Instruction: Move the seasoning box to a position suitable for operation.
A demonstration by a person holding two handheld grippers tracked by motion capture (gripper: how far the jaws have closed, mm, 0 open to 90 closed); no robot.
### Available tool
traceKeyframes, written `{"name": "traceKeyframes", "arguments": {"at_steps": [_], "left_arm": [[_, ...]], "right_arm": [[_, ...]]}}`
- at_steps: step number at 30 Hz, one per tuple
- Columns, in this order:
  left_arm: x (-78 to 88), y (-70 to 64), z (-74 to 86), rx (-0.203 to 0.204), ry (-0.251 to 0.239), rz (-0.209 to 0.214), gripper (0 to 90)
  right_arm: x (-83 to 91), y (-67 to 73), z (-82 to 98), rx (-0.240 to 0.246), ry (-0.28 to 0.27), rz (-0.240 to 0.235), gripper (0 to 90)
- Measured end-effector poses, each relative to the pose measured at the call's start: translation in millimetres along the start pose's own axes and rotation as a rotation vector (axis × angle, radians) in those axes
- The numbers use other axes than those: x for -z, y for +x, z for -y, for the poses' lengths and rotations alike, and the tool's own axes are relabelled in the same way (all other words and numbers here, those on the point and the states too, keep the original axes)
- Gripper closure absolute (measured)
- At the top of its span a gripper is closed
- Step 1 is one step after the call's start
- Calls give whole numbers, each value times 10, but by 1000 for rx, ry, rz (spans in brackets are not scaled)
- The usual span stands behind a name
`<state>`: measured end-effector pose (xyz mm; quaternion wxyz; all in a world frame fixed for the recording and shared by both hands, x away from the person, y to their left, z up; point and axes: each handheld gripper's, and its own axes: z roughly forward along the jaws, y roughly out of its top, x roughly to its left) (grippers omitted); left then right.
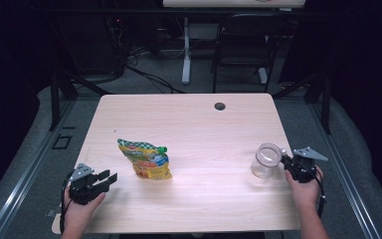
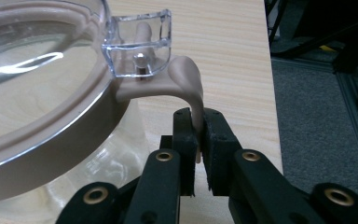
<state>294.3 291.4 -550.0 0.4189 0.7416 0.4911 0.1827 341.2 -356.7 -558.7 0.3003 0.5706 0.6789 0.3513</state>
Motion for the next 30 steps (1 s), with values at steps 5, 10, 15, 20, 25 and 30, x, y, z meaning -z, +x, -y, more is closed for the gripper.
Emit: {"name": "traceKeyframes", "arguments": {"at_steps": [5, 10, 15, 20, 25, 30], "left_arm": [[-3, -6, -5, -4, -2, 6, 613], [-2, -18, -8, -8, -3, 9, 614], [-14, -43, -9, -21, 3, 13, 615], [-6, -58, -15, -29, 3, 14, 616], [-1, -80, -17, -37, 2, 21, 618], [-4, -117, -20, -48, 2, 31, 622]], "right_arm": [[36, 46, 2, 12, 15, 33, 861], [83, 119, 2, 3, 36, 48, 864], [158, 264, 9, -7, 45, 54, 863], [212, 380, 36, -45, 37, 33, 865], [310, 559, 25, -45, 19, 24, 865], [376, 761, 25, -20, 14, 9, 863]]}}
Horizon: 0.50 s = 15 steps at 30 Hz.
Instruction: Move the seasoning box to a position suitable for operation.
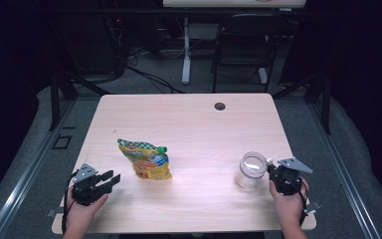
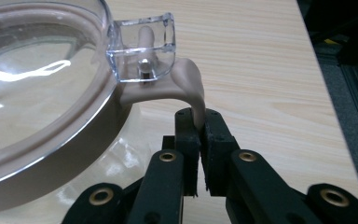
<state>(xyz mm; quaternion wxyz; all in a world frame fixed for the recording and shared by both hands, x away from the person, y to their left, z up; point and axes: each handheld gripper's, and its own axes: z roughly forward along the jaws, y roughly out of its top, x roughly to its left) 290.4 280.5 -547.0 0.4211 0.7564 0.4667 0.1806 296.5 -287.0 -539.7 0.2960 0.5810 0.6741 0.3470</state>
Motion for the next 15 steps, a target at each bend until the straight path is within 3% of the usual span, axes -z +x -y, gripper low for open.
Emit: {"name": "traceKeyframes", "arguments": {"at_steps": [1, 3, 5, 15], "left_arm": [[-5, -21, -3, -5, -1, 3, 623], [-7, -32, -8, -12, 5, 10, 624], [-23, -57, -13, -20, 4, 16, 624], [-45, -78, -10, -30, 12, 27, 621]], "right_arm": [[27, 114, 5, 15, -1, -8, 863], [32, 151, 10, 19, -6, -14, 863], [46, 307, 31, 36, -11, -40, 862], [38, 621, 94, 95, -7, -100, 862]]}}
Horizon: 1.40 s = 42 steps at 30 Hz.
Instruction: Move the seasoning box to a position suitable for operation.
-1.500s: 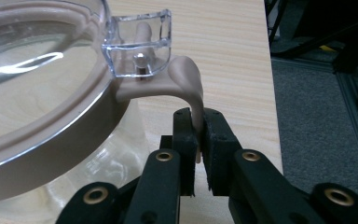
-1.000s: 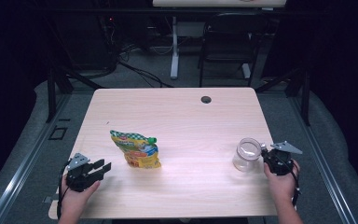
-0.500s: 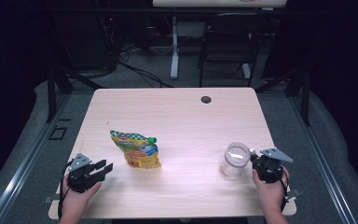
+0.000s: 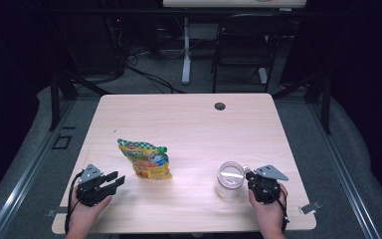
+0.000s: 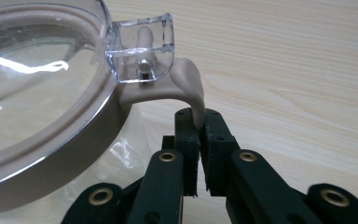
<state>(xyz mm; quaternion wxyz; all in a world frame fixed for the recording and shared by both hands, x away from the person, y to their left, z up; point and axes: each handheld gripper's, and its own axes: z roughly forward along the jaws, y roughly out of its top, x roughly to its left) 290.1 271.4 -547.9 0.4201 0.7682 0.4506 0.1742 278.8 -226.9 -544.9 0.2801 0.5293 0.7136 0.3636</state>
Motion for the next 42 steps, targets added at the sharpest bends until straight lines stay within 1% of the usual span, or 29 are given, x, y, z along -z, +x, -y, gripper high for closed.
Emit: {"name": "traceKeyframes", "arguments": {"at_steps": [1, 2, 3, 5, 11, 13, 14, 16, 17, 19, 21, 22, 23, 24, 25, 26, 27, 28, 30, 32, 33, 34, 35, 36, 38, 39, 40, 41, 42], "left_arm": [[-1, 1, 0, -4, -1, 1, 620], [-1, 1, 0, -4, -1, 1, 619], [-2, -3, -1, -4, -1, 1, 618], [-3, -10, -2, -5, -1, -1, 618], [-18, -26, -4, -12, 5, 4, 617], [-22, -35, -5, -14, 6, 7, 616], [-23, -39, -5, -13, 6, 9, 615], [-17, -54, -13, -12, 14, 16, 613], [-17, -54, -13, -12, 14, 16, 613], [-21, -88, -18, -11, 0, 28, 613], [-25, -131, -31, -27, -1, 36, 612], [-31, -172, -40, -38, 1, 47, 611], [-31, -172, -40, -38, 1, 47, 611], [-41, -216, -49, -52, 3, 56, 611], [-41, -216, -49, -52, 3, 56, 611], [-48, -252, -56, -66, 6, 64, 610], [-48, -252, -56, -66, 6, 64, 610], [-53, -282, -63, -78, 11, 71, 610], [-61, -295, -64, -80, 8, 74, 610], [-67, -305, -68, -74, 11, 71, 610], [-67, -305, -68, -74, 11, 71, 609], [-65, -305, -71, -71, 13, 73, 607], [-65, -305, -71, -71, 13, 73, 604], [-63, -305, -73, -71, 11, 71, 600], [-58, -306, -74, -66, 12, 74, 599], [-57, -318, -74, -64, 5, 77, 599], [-57, -318, -74, -64, 5, 77, 600], [-53, -328, -76, -61, 8, 78, 600], [-53, -332, -78, -69, 6, 84, 602]], "right_arm": [[-2, 58, 11, 20, 4, -11, 859], [-2, 58, 11, 20, 4, -11, 859], [-10, 107, 18, 38, 6, -15, 858], [-22, 131, 19, 46, 5, -20, 858], [-70, 163, 47, 39, 9, -42, 855], [-82, 178, 65, 31, 13, -59, 854], [-85, 178, 68, 32, 24, -63, 853], [-78, 164, 74, 12, 25, -91, 841], [-78, 164, 74, 12, 25, -91, 841], [-38, 142, 68, 15, 25, -107, 823], [-17, 139, 75, 18, 26, -110, 820], [16, 136, 92, 30, 33, -112, 820], [16, 136, 92, 30, 33, -112, 820], [49, 133, 108, 29, 38, -120, 818], [49, 133, 108, 29, 38, -120, 818], [85, 133, 123, 27, 43, -140, 808], [96, 136, 132, 30, 40, -145, 801], [122, 148, 145, 31, 44, -154, 798], [159, 172, 163, 41, 51, -176, 793], [192, 212, 177, 45, 54, -192, 786], [192, 212, 177, 45, 54, -192, 786], [224, 257, 190, 59, 45, -215, 783], [224, 257, 190, 59, 45, -215, 783], [257, 293, 193, 83, 53, -228, 750], [264, 304, 195, 82, 49, -237, 740], [314, 297, 194, 76, 41, -251, 726], [314, 297, 194, 76, 41, -251, 726], [339, 289, 195, 64, 35, -259, 723], [369, 277, 197, 54, 32, -261, 712]]}}
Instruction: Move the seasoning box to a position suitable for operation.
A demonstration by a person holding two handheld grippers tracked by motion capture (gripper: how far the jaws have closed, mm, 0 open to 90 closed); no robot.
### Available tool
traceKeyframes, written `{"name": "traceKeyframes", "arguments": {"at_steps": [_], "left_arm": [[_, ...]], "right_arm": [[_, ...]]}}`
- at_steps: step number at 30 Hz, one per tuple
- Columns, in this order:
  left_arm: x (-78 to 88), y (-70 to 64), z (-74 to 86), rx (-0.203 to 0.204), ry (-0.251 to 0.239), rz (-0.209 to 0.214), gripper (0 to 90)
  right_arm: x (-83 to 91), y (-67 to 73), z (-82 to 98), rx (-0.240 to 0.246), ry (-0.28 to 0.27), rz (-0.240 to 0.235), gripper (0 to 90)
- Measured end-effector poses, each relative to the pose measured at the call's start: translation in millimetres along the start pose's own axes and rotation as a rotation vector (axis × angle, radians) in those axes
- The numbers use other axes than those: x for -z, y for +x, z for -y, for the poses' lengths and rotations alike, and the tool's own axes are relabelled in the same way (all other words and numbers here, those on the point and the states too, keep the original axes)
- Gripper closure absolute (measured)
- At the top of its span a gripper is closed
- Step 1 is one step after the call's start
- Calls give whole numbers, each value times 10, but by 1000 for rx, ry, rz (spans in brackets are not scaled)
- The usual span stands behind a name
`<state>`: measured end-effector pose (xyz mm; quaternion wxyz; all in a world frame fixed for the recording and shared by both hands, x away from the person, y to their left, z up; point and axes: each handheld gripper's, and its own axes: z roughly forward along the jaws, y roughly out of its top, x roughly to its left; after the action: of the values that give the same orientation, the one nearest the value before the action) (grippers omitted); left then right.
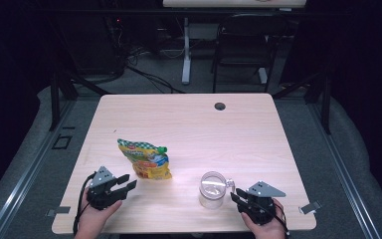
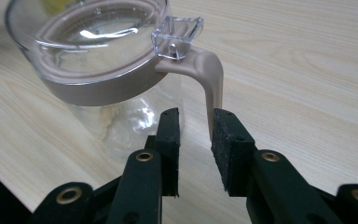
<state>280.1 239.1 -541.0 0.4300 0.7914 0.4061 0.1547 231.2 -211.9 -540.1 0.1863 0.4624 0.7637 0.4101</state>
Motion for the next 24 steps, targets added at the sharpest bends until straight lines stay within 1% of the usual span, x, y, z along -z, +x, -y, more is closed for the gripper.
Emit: {"name": "traceKeyframes", "arguments": {"at_steps": [2, 3, 4, 5, 6, 7, 8, 9, 10, 11, 12, 13, 14, 15, 16, 17, 18, 19, 20, 21, 23, 24], "left_arm": [[-1, -28, -10, 2, -4, 12, 605], [-1, -28, -10, 2, -4, 12, 607], [2, -36, -18, -4, 0, 15, 607], [-1, -48, -22, -4, -8, 19, 610], [1, -63, -35, -1, -4, 26, 610], [1, -63, -35, -1, -4, 26, 610], [-12, -80, -46, 13, -1, 39, 609], [-12, -80, -46, 13, -1, 39, 608], [-21, -86, -49, 10, 0, 41, 602], [-33, -97, -50, 16, 2, 39, 602], [-47, -104, -50, 8, 7, 42, 595], [-47, -104, -50, 8, 7, 42, 592], [-51, -113, -49, 8, 10, 43, 592], [-51, -113, -49, 8, 10, 43, 591], [-46, -121, -46, 16, 2, 46, 591], [-46, -121, -46, 16, 2, 46, 596], [-42, -129, -44, 29, -7, 56, 601], [-34, -134, -46, 31, -10, 56, 601], [-26, -146, -46, 38, -15, 55, 602], [-27, -152, -47, 43, -14, 57, 605], [-31, -164, -51, 45, -11, 62, 608], [-42, -192, -59, 43, -3, 62, 615]], "right_arm": [[86, -27, 6, -17, -21, -9, 695], [86, -27, 6, -17, -21, -9, 695], [110, -33, 1, -23, -35, -4, 685], [130, -38, -12, -24, -51, 8, 667], [154, -46, -58, -27, -63, 17, 669], [154, -46, -58, -27, -63, 17, 669], [154, -61, -116, -13, -79, 42, 681], [154, -61, -116, -13, -79, 42, 681], [146, -72, -189, -10, -85, 37, 697], [146, -72, -189, -10, -85, 37, 697], [131, -70, -275, 0, -108, 54, 690], [120, -72, -322, 6, -115, 66, 680], [102, -77, -369, 0, -118, 60, 670], [102, -77, -369, 0, -118, 60, 670], [65, -89, -453, -9, -114, 60, 686], [65, -89, -453, -9, -114, 60, 686], [33, -100, -510, -23, -118, 47, 699], [33, -100, -510, -23, -118, 47, 699], [20, -100, -527, -51, -133, 29, 714], [19, -97, -524, -63, -133, 14, 723], [22, -89, -519, -62, -133, 13, 740], [32, -48, -500, -36, -133, 24, 780]]}}
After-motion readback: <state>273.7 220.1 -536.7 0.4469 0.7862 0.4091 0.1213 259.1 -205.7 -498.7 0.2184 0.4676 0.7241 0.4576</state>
